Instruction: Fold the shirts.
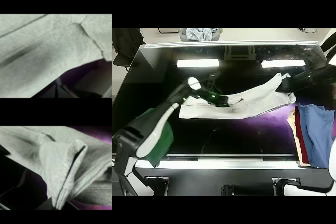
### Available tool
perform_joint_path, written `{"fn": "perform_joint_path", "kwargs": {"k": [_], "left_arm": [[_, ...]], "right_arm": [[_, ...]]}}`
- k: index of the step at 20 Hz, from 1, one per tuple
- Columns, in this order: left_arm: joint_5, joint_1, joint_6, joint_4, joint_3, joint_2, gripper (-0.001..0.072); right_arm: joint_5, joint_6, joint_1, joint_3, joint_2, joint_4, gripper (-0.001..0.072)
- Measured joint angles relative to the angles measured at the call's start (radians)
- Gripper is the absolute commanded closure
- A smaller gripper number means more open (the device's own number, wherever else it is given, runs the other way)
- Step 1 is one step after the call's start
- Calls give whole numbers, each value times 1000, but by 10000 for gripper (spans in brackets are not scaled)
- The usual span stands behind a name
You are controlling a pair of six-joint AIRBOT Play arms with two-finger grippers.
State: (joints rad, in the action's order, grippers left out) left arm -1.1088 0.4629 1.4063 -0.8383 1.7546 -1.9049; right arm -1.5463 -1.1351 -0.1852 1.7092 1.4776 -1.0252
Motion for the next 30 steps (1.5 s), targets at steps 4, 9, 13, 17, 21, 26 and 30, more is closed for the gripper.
{"fn": "perform_joint_path", "kwargs": {"k": [4,9,13,17,21,26,30], "left_arm": [[124,65,11,177,-1,-87,673],[278,134,15,397,4,-169,673],[327,157,-5,482,5,-190,677],[236,57,-19,286,5,-83,676],[110,-132,-12,-9,5,128,675],[25,-371,-11,-150,5,378,674],[-10,-465,-12,-178,5,495,674]], "right_arm": [[-8,-80,11,0,-122,0,669],[-35,-156,13,0,-212,-6,668],[-29,-183,14,0,-222,-23,669],[45,-192,60,0,-161,12,669],[177,-196,194,0,-44,98,669],[346,-195,364,0,154,272,669],[432,-184,451,0,295,426,659]]}}
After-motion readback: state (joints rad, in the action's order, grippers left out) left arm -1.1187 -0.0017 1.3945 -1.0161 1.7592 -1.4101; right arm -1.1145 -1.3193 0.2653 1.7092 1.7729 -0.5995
